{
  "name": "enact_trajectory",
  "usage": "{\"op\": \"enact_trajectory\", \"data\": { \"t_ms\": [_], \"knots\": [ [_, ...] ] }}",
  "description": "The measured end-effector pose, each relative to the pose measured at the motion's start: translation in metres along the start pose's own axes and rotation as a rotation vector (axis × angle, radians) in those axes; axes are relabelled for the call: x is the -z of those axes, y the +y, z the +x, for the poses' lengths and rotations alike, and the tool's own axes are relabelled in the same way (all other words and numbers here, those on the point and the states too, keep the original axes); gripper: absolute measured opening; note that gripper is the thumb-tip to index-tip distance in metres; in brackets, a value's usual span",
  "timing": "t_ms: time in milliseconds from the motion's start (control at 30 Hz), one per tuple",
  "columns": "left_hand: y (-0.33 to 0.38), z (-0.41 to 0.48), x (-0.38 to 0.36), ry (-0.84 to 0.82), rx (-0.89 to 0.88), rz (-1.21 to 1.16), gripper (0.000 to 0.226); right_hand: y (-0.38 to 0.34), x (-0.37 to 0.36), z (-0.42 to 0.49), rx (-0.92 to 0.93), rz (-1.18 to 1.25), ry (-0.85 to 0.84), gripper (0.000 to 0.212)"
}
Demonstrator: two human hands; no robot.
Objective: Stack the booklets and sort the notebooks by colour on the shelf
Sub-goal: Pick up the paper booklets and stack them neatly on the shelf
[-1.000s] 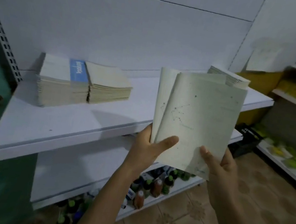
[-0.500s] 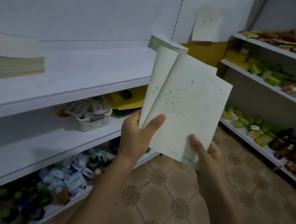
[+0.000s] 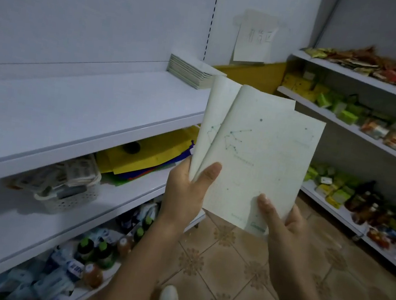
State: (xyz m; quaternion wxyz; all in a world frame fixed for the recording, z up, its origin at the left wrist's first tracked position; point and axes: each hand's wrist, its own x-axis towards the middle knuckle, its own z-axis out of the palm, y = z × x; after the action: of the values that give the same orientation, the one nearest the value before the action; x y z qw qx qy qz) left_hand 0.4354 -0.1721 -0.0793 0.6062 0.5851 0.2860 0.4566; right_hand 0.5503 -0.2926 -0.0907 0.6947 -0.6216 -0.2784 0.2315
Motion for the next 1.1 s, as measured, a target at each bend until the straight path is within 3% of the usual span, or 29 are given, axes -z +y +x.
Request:
{"op": "enact_trajectory", "data": {
  "t_ms": [500,633,800,1100],
  "knots": [
    [-0.025,0.274,-0.077,0.05,-0.09,-0.054,0.018,-0.018,-0.036,0.274,0.196,-0.02,0.01,0.03],
    [-0.037,0.306,-0.06,0.064,-0.109,-0.011,0.021,-0.003,-0.052,0.318,0.102,0.012,-0.093,0.036],
    [-0.049,0.337,-0.036,0.087,-0.08,0.04,0.02,0.009,-0.084,0.378,0.015,0.011,-0.217,0.027],
    [-0.054,0.42,-0.032,0.373,-0.072,0.139,0.022,0.021,-0.142,0.508,0.074,0.003,-0.457,0.017]
  ]
}}
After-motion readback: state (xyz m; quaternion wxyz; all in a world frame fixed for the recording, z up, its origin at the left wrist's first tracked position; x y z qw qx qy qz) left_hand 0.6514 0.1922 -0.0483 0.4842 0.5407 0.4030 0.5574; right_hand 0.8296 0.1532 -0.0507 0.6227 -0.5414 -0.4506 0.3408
